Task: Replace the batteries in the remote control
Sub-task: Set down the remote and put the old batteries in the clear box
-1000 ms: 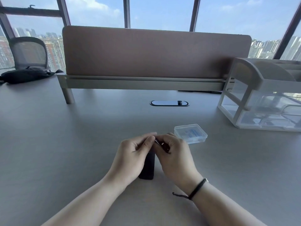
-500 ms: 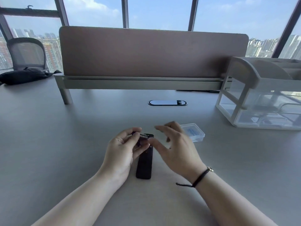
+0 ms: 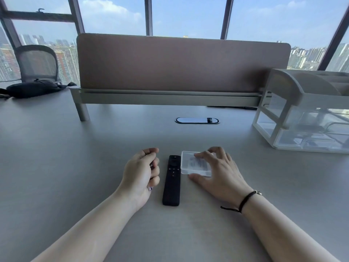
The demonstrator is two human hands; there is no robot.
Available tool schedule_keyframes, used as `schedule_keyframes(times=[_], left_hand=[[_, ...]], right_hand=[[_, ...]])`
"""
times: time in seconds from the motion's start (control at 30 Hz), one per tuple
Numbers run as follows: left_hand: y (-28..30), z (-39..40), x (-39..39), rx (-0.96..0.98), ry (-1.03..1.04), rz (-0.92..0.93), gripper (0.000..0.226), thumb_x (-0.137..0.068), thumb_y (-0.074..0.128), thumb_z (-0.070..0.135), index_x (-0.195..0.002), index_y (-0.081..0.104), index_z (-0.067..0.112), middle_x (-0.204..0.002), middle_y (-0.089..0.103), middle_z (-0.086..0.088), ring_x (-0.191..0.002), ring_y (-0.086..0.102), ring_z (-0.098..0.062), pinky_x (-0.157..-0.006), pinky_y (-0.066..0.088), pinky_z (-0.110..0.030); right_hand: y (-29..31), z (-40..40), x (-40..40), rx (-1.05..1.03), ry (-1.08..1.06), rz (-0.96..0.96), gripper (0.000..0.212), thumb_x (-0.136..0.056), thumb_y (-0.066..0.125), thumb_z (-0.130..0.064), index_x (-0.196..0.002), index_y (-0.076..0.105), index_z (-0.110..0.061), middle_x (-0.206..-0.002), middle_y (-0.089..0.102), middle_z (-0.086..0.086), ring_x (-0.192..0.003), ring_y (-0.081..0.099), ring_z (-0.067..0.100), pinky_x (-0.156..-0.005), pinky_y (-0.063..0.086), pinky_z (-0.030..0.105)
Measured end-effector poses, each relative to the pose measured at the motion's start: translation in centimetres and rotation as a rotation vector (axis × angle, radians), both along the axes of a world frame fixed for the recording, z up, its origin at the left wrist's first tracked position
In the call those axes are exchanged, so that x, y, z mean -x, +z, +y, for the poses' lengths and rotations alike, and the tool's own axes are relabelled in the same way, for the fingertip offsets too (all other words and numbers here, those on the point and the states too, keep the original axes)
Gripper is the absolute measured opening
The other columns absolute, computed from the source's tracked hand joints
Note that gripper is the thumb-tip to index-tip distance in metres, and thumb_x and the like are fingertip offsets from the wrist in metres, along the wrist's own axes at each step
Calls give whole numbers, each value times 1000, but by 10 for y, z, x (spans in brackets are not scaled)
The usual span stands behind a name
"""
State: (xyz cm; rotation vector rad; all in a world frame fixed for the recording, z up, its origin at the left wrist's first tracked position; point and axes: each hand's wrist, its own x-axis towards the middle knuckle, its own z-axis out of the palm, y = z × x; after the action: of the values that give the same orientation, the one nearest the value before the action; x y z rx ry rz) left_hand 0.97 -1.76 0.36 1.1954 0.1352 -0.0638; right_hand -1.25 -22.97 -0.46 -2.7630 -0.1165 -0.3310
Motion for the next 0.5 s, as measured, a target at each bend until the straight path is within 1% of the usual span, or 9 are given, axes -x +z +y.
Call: schedule_keyframes(times=[0.07, 0.13, 0.2, 0.27, 0.33, 0.4, 0.43, 0.5], left_hand=[[0, -2, 1, -6, -12, -19, 21, -96, 42, 2, -99, 62, 9, -62, 46, -2, -42, 27, -11, -37, 15, -18], [1, -3, 3, -7, -25, -40, 22, -97, 43, 1, -104, 63, 5, -68, 51, -6, -43, 34, -12, -36, 17, -16], [1, -5, 4, -14, -30, -52, 23, -96, 45, 0, -109, 64, 4, -76, 56, -10, -44, 40, -13, -35, 19, -15], [1, -5, 4, -53, -34, -72, 25, -93, 48, -3, -110, 65, 5, -81, 56, -9, -45, 39, -12, -35, 19, -16], [0, -4, 4, -128, -58, -120, 25, -90, 56, -1, -112, 66, 8, -74, 49, -3, -45, 34, -10, -37, 20, -19], [-4, -3, 3, -228, -113, -189, 27, -87, 69, 12, -114, 66, 14, -66, 37, 3, -45, 31, -7, -39, 22, -21], [-5, -2, 3, -282, -146, -233, 35, -82, 76, 23, -115, 66, 19, -66, 35, 4, -45, 32, -6, -40, 24, -20], [-5, 0, 5, -398, -223, -321, 56, -65, 85, 46, -116, 66, 31, -71, 43, 3, -54, 42, -8, -49, 35, -20]], right_hand=[[-4, 5, 0, -69, 36, 6, 56, -76, 62, -65, -127, 48, -47, -135, 44, -10, -123, 46, 19, -104, 38, 34], [-6, 5, 0, -92, 61, 10, 54, -76, 64, -65, -124, 49, -47, -133, 49, -12, -122, 48, 17, -101, 39, 33], [-6, 3, -1, -126, 83, 8, 52, -74, 69, -62, -120, 50, -47, -127, 53, -13, -119, 49, 15, -96, 41, 31], [-6, 1, -1, -168, 110, 4, 52, -71, 74, -58, -117, 53, -46, -120, 54, -16, -115, 51, 12, -92, 42, 28], [-4, 0, 0, -263, 144, -13, 50, -68, 77, -57, -113, 56, -47, -114, 56, -23, -113, 51, 7, -88, 41, 26], [1, -1, 3, -394, 171, -41, 46, -67, 76, -57, -109, 58, -50, -111, 58, -28, -111, 51, 4, -85, 40, 23], [4, -1, 4, -437, 189, -54, 45, -67, 75, -58, -108, 59, -50, -110, 60, -28, -111, 51, 4, -84, 40, 22], [11, 1, 9, -484, 250, -62, 45, -69, 75, -61, -109, 62, -47, -110, 64, -25, -110, 55, 4, -84, 41, 20]])
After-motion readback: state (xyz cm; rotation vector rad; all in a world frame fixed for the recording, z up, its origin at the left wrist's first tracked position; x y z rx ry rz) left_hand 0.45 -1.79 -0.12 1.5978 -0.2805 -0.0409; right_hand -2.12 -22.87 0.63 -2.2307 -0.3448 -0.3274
